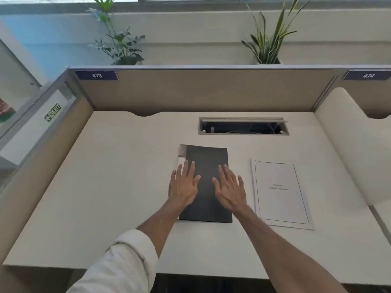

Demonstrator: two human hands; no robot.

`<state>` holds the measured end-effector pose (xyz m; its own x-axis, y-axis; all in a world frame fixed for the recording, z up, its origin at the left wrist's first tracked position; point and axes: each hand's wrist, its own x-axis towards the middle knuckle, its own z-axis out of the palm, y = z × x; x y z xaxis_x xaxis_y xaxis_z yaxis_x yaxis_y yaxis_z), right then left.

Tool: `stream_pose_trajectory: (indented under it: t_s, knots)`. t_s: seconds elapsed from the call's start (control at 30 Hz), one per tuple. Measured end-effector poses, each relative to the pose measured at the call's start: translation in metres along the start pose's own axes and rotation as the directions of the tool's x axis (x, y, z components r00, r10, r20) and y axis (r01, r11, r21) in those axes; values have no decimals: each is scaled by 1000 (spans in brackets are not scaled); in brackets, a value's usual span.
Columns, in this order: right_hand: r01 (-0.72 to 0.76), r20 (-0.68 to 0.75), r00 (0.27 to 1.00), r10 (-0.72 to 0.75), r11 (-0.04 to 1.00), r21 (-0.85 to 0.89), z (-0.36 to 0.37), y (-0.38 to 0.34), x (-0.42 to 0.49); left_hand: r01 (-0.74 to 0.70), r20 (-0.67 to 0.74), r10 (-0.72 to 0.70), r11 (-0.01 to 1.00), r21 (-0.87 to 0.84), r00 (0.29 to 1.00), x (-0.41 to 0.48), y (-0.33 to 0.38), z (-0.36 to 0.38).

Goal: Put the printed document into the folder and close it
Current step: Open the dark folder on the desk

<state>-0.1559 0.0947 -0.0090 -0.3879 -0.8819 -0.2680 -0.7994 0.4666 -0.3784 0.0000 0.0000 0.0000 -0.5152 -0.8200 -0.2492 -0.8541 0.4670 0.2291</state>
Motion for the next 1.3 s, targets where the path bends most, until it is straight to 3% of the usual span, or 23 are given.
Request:
stream_pose_trajectory:
  t_s: [0.2,0.3,0.47,0.73,1.03,1.3]
  knots:
    - [-135,68,990,127,983,127,19,15,-13,116,151,-103,990,-81,983,-7,-13,21]
    - [-133,84,989,123,983,125,26,24,-15,147,179,-123,981,-124,976,-7,-14,28]
    - [-205,-10,978,209,965,166,27,28,-10,216,180,-186,963,-161,966,-6,-15,32]
    - [-485,106,863,494,750,450,23,30,8,257,163,-221,934,-248,962,-15,-18,49]
    - [-562,130,779,614,591,579,21,21,18,233,123,-214,959,-162,969,-16,-25,55]
    - [-571,152,764,628,547,612,19,21,23,233,113,-218,961,-151,969,-12,-27,51]
